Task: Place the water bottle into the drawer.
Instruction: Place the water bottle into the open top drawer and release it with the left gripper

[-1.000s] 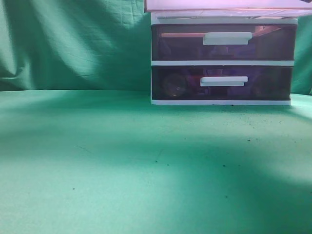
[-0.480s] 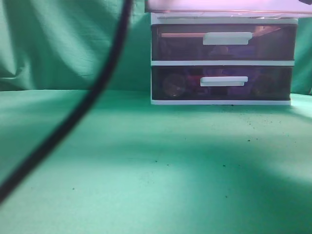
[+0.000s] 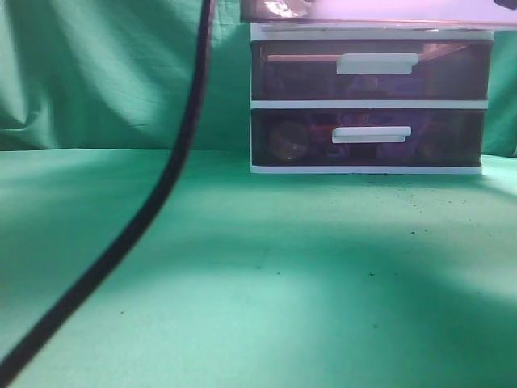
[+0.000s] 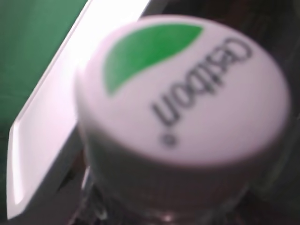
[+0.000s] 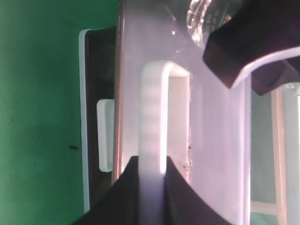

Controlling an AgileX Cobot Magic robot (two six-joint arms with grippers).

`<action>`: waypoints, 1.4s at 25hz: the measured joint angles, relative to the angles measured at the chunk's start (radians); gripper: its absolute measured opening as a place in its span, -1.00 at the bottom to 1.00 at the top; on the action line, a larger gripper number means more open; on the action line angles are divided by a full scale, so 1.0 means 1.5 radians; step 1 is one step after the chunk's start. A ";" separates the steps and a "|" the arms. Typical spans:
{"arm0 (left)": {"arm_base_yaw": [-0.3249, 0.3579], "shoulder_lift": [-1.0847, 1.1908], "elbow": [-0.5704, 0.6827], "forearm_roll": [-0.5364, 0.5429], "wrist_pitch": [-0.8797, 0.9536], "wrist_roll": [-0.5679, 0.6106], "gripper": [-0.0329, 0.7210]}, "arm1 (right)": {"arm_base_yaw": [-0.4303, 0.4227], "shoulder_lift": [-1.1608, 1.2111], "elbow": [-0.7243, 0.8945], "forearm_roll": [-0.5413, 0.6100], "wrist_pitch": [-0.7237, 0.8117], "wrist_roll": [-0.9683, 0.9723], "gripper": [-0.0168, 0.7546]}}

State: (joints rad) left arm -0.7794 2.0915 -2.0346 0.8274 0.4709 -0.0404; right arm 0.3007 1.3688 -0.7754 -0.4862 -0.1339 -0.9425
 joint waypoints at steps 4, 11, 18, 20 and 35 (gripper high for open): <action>0.003 0.010 -0.001 0.038 -0.024 -0.012 -0.10 | 0.000 0.000 0.000 0.002 0.003 0.002 -0.75; 0.005 0.018 -0.005 0.064 -0.043 -0.022 -0.10 | 0.000 0.003 0.000 0.004 0.004 0.006 -0.75; 0.015 0.032 -0.005 0.087 -0.165 -0.172 0.46 | -0.002 0.002 0.000 0.005 0.006 0.006 -0.75; 0.016 0.043 -0.005 0.096 -0.206 -0.222 0.74 | 0.000 0.001 0.000 0.004 0.006 0.006 -0.75; 0.008 0.073 -0.053 -0.074 -0.409 -0.238 0.62 | 0.000 -0.007 0.001 -0.006 0.012 0.037 -0.75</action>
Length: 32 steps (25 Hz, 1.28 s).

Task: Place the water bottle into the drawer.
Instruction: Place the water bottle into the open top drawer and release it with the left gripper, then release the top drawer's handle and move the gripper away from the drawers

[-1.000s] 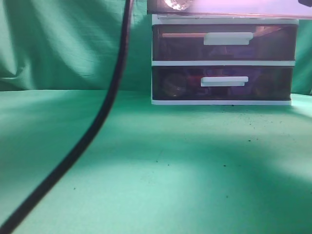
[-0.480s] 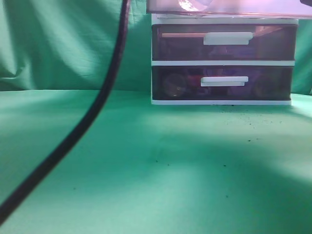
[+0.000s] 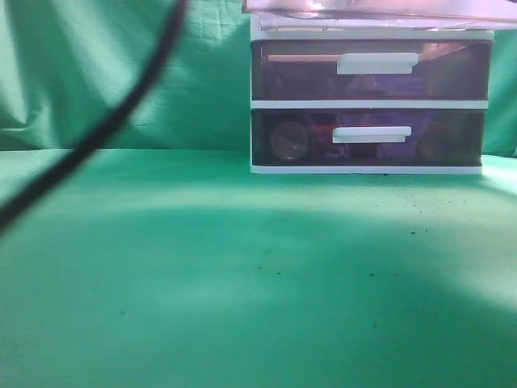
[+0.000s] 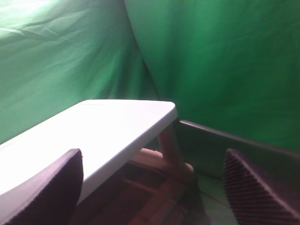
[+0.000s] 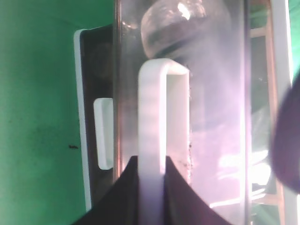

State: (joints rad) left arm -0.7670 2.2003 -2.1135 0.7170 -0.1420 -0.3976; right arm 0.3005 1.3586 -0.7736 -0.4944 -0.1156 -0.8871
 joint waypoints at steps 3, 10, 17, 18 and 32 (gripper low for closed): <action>0.001 0.013 -0.033 -0.014 0.006 -0.005 0.62 | 0.000 -0.003 -0.001 0.000 0.000 0.003 -0.75; -0.007 -0.040 -0.080 0.000 0.011 -0.079 0.39 | 0.000 0.004 0.003 -0.005 0.025 0.003 -0.75; -0.012 -0.135 -0.080 0.031 0.531 -0.055 -0.82 | 0.000 0.004 0.004 -0.005 0.015 0.000 -0.75; -0.012 -0.148 -0.080 0.031 0.594 -0.044 -0.91 | 0.000 0.004 0.004 -0.005 0.012 -0.007 -0.75; -0.012 -0.302 -0.079 -0.062 0.912 0.080 -0.91 | -0.011 0.057 -0.109 0.002 0.028 -0.068 -0.75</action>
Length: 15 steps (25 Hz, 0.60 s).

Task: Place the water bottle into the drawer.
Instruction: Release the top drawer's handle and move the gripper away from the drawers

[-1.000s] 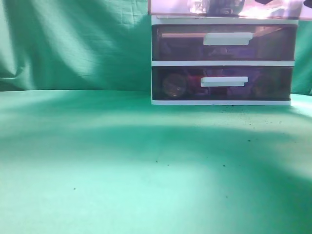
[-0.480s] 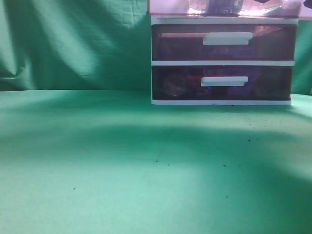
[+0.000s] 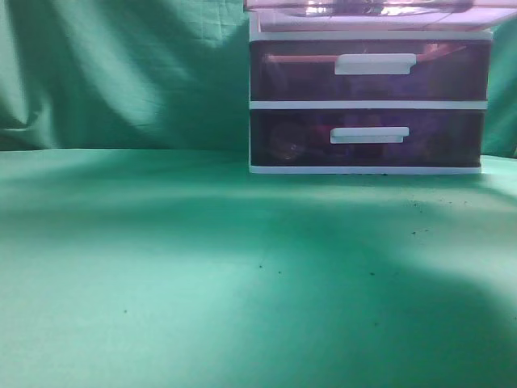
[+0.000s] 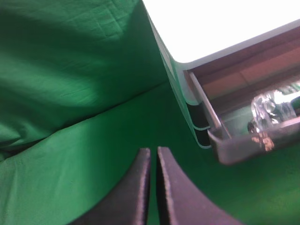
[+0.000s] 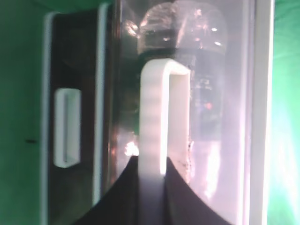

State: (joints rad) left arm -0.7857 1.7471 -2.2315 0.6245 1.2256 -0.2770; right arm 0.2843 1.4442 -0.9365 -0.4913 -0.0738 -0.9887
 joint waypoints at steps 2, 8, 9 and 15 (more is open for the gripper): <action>0.000 -0.024 0.037 -0.006 -0.016 0.006 -0.91 | -0.008 0.015 -0.027 0.000 0.000 0.000 -0.75; 0.000 -0.173 0.336 -0.013 -0.174 -0.004 -0.91 | -0.012 0.068 -0.092 -0.002 0.005 0.000 -0.75; 0.000 -0.205 0.391 -0.015 -0.200 -0.013 -0.91 | -0.013 0.078 -0.105 -0.002 0.005 0.000 -0.75; 0.000 -0.384 0.649 -0.074 -0.308 -0.040 -0.91 | -0.036 0.166 -0.186 -0.004 -0.029 -0.003 -0.75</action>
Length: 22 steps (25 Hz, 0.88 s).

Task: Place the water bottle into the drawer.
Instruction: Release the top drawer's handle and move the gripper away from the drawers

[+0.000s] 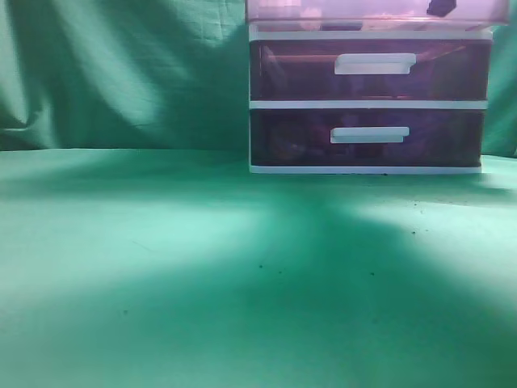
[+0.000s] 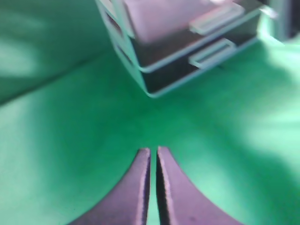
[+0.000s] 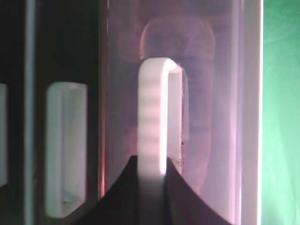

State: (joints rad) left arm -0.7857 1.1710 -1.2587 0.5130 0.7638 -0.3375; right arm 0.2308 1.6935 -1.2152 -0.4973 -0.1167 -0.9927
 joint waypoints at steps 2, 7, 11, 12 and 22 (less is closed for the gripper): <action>0.000 -0.053 0.067 -0.040 -0.026 -0.003 -0.91 | -0.013 0.033 -0.033 -0.004 -0.015 -0.003 -0.75; 0.000 -0.136 0.196 -0.106 -0.065 -0.004 -0.91 | -0.039 0.092 -0.097 -0.016 -0.043 -0.006 -0.75; 0.000 -0.154 0.226 -0.113 -0.077 -0.004 -0.91 | -0.043 0.103 -0.103 -0.029 -0.071 0.021 -0.75; 0.000 -0.154 0.226 -0.113 -0.081 -0.004 -0.91 | -0.043 0.103 -0.104 -0.033 -0.076 0.028 -0.75; 0.000 -0.154 0.227 -0.113 -0.100 -0.004 -0.91 | -0.046 0.108 -0.108 -0.016 -0.100 0.200 -0.24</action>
State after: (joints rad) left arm -0.7857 0.9404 -0.9181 0.3442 0.6137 -0.3436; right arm 0.1621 1.8559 -1.3770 -0.5220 -0.2675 -0.6922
